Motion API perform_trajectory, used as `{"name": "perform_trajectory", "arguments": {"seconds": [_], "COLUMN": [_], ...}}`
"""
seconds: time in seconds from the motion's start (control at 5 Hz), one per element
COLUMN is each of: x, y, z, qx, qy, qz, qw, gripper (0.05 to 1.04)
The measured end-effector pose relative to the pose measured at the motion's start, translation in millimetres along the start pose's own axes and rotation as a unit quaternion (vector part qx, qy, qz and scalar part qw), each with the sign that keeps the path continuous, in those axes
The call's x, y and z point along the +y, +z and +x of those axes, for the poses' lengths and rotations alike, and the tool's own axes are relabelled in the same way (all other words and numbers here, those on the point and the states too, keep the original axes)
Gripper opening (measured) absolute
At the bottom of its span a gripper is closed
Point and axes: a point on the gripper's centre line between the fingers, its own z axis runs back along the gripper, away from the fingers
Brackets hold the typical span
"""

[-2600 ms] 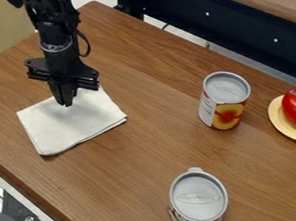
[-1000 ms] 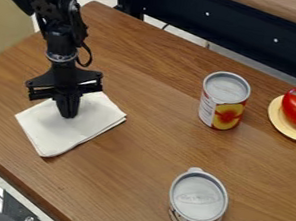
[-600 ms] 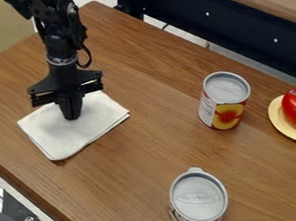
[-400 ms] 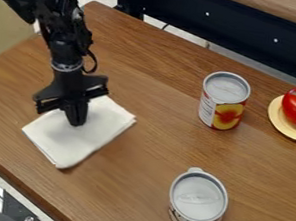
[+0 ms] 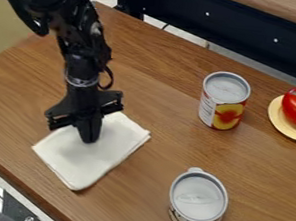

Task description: Moved the white cloth to the center of the table

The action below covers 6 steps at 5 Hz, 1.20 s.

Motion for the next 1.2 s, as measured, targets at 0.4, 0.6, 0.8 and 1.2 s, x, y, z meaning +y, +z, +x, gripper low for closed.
{"name": "perform_trajectory", "arguments": {"seconds": [0.4, 0.6, 0.8, 1.2], "x": [-7, -6, -9, -13], "y": [1, 2, 2, 8], "z": [-22, -38, -45, -39], "qx": [-0.027, -0.009, -0.009, 0.008], "qy": [0.022, 0.022, 0.015, 0.035], "qz": [-0.011, -0.010, -0.006, -0.009], "qw": [0.9993, 0.9997, 0.9998, 0.9993], "gripper": [0.053, 0.053, 0.053, 0.053]}}
